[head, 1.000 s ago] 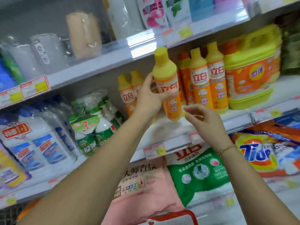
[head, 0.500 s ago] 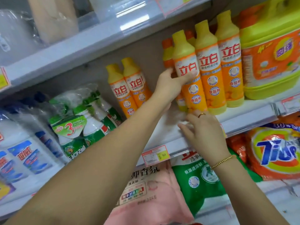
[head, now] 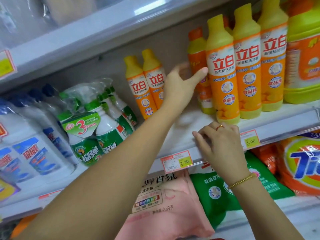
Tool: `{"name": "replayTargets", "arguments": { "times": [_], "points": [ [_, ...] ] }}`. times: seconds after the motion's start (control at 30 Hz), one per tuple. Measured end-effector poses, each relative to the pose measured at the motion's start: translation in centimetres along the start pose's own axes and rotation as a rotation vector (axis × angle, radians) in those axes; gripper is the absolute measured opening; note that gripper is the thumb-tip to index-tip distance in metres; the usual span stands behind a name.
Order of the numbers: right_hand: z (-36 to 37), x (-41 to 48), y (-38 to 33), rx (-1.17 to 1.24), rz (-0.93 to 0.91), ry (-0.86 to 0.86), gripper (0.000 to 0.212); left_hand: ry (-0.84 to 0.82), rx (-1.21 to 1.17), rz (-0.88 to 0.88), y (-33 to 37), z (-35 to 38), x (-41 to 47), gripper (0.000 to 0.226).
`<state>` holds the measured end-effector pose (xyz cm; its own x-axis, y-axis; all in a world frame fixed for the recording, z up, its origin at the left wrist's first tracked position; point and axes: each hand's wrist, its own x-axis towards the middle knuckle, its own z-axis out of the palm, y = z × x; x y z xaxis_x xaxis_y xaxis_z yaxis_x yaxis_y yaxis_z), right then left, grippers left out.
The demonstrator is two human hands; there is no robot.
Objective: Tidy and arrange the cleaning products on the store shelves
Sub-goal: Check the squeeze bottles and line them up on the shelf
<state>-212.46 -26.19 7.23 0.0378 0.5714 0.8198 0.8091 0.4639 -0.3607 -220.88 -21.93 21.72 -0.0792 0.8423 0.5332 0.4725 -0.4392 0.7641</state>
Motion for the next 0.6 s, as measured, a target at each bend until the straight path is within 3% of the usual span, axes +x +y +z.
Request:
{"name": "replayTargets", "arguments": {
  "times": [0.1,0.17,0.23,0.3,0.37,0.5,0.6],
  "points": [
    [-0.1,-0.1,0.1,-0.018,-0.006,-0.024,0.04,0.434,0.191,0.135,-2.3,-4.2,1.1,0.066],
    [-0.2,-0.1,0.1,-0.024,-0.006,-0.029,0.04,0.553,0.259,0.063,-3.8,-6.5,2.4,0.077],
    [-0.2,0.0,0.1,-0.02,0.001,-0.037,0.039,0.513,0.199,-0.092,-5.2,-7.8,3.7,0.074],
    [-0.2,0.0,0.2,-0.027,0.007,-0.049,0.04,0.368,0.138,-0.236,-6.2,-8.0,4.3,0.053],
    [-0.3,0.0,0.2,-0.029,0.013,-0.071,0.042,0.307,0.169,-0.284,-7.1,-8.4,4.8,0.055],
    [-0.6,0.2,-0.1,0.006,0.045,-0.127,0.044,0.329,0.194,-0.199,-5.5,-9.3,2.5,0.057],
    [-1.5,0.2,-0.7,0.146,0.076,-0.155,0.029,0.239,0.148,-0.036,-3.7,-9.9,-2.9,0.055]
  ]
}}
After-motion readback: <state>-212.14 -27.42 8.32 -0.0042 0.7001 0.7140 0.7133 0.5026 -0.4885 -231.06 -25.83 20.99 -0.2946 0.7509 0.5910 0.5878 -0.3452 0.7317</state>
